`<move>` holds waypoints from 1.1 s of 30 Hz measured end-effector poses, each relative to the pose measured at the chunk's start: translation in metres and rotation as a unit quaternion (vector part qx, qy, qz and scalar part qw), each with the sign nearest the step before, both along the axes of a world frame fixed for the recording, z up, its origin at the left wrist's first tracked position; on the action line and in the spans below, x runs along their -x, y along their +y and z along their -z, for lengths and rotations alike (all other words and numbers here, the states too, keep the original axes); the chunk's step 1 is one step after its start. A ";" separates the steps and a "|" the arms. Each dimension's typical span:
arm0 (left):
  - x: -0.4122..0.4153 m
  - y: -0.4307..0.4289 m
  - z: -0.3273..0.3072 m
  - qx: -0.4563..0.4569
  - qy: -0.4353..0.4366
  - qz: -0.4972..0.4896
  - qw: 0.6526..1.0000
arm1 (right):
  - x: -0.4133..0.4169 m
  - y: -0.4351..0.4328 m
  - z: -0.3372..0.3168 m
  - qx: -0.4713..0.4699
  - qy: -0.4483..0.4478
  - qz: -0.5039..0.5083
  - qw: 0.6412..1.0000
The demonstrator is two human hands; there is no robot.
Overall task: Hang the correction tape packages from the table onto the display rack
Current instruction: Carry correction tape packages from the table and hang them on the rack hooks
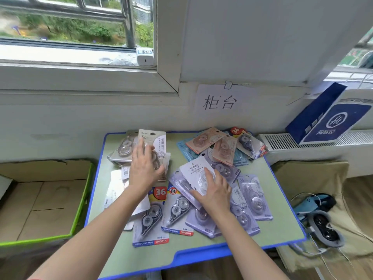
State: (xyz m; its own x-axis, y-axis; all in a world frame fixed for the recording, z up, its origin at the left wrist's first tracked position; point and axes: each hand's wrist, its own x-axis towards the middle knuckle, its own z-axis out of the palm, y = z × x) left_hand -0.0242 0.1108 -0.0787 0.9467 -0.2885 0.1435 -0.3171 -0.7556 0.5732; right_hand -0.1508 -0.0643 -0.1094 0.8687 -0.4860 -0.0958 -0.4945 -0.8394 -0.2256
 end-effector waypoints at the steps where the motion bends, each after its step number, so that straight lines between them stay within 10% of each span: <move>1: 0.011 0.000 -0.001 0.011 -0.003 -0.001 1.000 | 0.006 -0.002 -0.002 -0.007 -0.005 0.000 1.000; 16: 0.239 -0.013 0.005 0.012 -0.004 0.023 1.000 | 0.198 -0.028 -0.013 -0.047 -0.047 0.021 0.998; 33: 0.449 -0.026 0.026 -0.023 0.019 0.277 0.960 | 0.480 0.028 -0.001 -0.047 -0.088 0.281 0.955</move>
State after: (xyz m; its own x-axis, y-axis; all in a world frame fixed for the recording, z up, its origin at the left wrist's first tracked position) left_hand -0.4736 0.0853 -0.1045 0.6497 -0.7553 0.0860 -0.6573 -0.5013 0.5627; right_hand -0.6310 -0.0363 -0.1086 0.4802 -0.8763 -0.0379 -0.8081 -0.4252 -0.4077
